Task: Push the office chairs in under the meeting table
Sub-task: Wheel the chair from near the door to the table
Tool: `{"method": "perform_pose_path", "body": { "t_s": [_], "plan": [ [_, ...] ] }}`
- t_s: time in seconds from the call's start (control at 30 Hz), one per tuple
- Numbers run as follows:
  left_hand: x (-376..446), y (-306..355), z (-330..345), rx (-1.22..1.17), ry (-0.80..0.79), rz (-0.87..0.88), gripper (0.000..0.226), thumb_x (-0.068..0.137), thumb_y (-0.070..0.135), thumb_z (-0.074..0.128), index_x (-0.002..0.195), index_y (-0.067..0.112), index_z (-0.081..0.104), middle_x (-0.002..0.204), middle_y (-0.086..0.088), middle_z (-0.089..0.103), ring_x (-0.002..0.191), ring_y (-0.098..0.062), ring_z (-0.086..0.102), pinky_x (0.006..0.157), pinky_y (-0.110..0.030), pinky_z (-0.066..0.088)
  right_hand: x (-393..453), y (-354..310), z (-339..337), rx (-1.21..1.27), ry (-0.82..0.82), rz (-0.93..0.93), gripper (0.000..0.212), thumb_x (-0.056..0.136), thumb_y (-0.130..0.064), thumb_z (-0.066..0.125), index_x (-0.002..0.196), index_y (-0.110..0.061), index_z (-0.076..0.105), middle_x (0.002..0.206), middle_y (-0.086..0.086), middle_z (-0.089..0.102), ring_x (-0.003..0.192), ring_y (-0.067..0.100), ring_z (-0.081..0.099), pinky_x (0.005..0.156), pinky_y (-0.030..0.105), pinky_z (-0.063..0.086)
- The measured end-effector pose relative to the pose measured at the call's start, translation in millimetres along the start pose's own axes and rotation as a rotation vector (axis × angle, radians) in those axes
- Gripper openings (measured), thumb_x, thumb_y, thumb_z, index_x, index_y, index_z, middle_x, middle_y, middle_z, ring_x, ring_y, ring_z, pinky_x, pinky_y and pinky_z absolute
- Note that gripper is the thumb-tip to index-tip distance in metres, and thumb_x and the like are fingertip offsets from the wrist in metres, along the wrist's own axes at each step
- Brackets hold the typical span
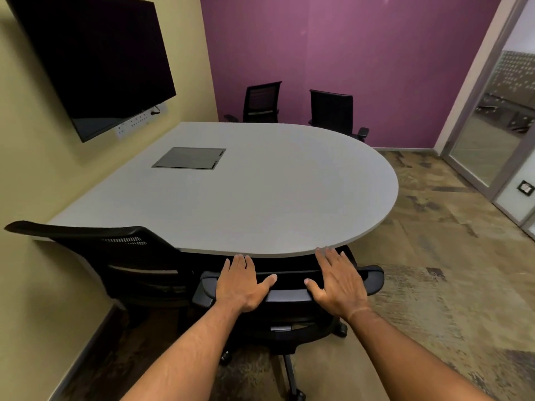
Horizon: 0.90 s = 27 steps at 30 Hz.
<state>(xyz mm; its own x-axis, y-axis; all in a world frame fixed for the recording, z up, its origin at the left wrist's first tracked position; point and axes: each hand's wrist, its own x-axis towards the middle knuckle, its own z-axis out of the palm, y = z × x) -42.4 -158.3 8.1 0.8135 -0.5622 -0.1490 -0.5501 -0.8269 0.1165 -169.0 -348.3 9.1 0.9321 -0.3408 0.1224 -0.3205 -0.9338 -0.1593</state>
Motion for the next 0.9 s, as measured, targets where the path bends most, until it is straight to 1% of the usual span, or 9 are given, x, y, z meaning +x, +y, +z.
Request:
{"method": "perform_pose_path", "body": {
  "t_s": [0.07, 0.13, 0.27, 0.43, 0.53, 0.67, 0.73, 0.8, 0.9],
  "plan": [
    [2.2, 2.1, 1.3, -0.038, 0.031, 0.015, 0.098, 0.086, 0.075, 0.021, 0.152, 0.003, 0.019, 0.16, -0.012, 0.022, 0.149, -0.021, 0.012, 0.122, -0.039, 0.004, 5.3, 5.8, 0.6, 0.016, -0.01, 0.004, 0.09, 0.076, -0.061, 0.026, 0.15, -0.008, 0.028, 0.153, 0.018, 0.033, 0.144, 0.028, 0.025, 0.119, 0.036, 0.005],
    [5.9, 3.1, 1.2, -0.102, 0.056, 0.046, 0.098, 0.085, 0.076, 0.023, 0.152, 0.005, 0.02, 0.16, -0.011, 0.021, 0.149, -0.019, 0.012, 0.122, -0.038, 0.005, 7.5, 8.9, 1.6, 0.023, 0.001, 0.013, 0.089, 0.074, -0.056, 0.03, 0.148, -0.008, 0.031, 0.152, 0.017, 0.036, 0.143, 0.028, 0.028, 0.118, 0.036, 0.006],
    [13.4, 5.0, -1.4, -0.232, 0.135, 0.092, 0.093, 0.086, 0.074, 0.027, 0.152, 0.007, 0.023, 0.16, -0.008, 0.022, 0.149, -0.017, 0.013, 0.12, -0.033, 0.006, 11.8, 14.2, 4.9, 0.034, 0.005, 0.038, 0.087, 0.071, -0.052, 0.033, 0.146, -0.008, 0.037, 0.15, 0.016, 0.039, 0.141, 0.027, 0.032, 0.118, 0.035, 0.009],
    [17.6, 5.6, -2.0, -0.259, 0.178, 0.166, 0.098, 0.081, 0.077, 0.022, 0.151, 0.009, 0.027, 0.159, -0.008, 0.025, 0.148, -0.017, 0.016, 0.121, -0.032, 0.006, 17.6, 16.7, 6.4, 0.046, 0.007, 0.05, 0.084, 0.073, -0.05, 0.031, 0.148, -0.011, 0.034, 0.153, 0.015, 0.034, 0.144, 0.025, 0.027, 0.117, 0.031, 0.005],
    [15.3, -0.2, -2.4, -0.242, 0.219, 0.172, 0.092, 0.084, 0.073, 0.023, 0.149, 0.008, 0.032, 0.157, -0.008, 0.03, 0.147, -0.016, 0.02, 0.121, -0.031, 0.007, 18.8, 10.5, 4.8, 0.088, -0.014, 0.059, 0.081, 0.078, -0.046, 0.035, 0.151, -0.012, 0.027, 0.157, 0.014, 0.027, 0.146, 0.024, 0.02, 0.116, 0.029, 0.003],
    [4.7, -12.3, 1.7, -0.167, 0.298, 0.048, 0.092, 0.082, 0.07, 0.011, 0.138, 0.007, 0.047, 0.144, -0.008, 0.049, 0.137, -0.019, 0.04, 0.119, -0.034, 0.016, 19.6, 3.5, 3.6, 0.103, -0.064, 0.076, 0.082, 0.078, -0.047, 0.031, 0.152, -0.012, 0.023, 0.158, 0.015, 0.023, 0.147, 0.023, 0.016, 0.118, 0.032, 0.006],
    [1.2, -19.3, 4.6, -0.129, 0.284, 0.056, 0.094, 0.082, 0.071, 0.011, 0.139, 0.005, 0.046, 0.144, -0.008, 0.049, 0.138, -0.019, 0.039, 0.12, -0.034, 0.016, 21.5, 2.1, 4.0, 0.105, -0.066, 0.087, 0.082, 0.078, -0.048, 0.031, 0.152, -0.013, 0.022, 0.158, 0.015, 0.023, 0.147, 0.024, 0.016, 0.119, 0.033, 0.008],
    [2.4, -23.8, 6.5, -0.089, 0.263, 0.115, 0.095, 0.082, 0.072, 0.012, 0.142, 0.006, 0.043, 0.147, -0.008, 0.047, 0.14, -0.018, 0.035, 0.121, -0.033, 0.012, 23.6, 1.6, 4.1, 0.095, -0.072, 0.087, 0.082, 0.079, -0.049, 0.031, 0.152, -0.013, 0.023, 0.158, 0.016, 0.024, 0.147, 0.024, 0.017, 0.119, 0.033, 0.009],
    [8.8, -24.5, 2.3, -0.102, 0.235, 0.132, 0.097, 0.081, 0.074, 0.012, 0.144, 0.007, 0.04, 0.15, -0.007, 0.043, 0.142, -0.017, 0.032, 0.121, -0.033, 0.01, 26.3, -0.2, 3.2, 0.083, -0.08, 0.08, 0.082, 0.079, -0.049, 0.03, 0.151, -0.012, 0.023, 0.158, 0.015, 0.025, 0.146, 0.024, 0.018, 0.119, 0.033, 0.009]
  ]
}}
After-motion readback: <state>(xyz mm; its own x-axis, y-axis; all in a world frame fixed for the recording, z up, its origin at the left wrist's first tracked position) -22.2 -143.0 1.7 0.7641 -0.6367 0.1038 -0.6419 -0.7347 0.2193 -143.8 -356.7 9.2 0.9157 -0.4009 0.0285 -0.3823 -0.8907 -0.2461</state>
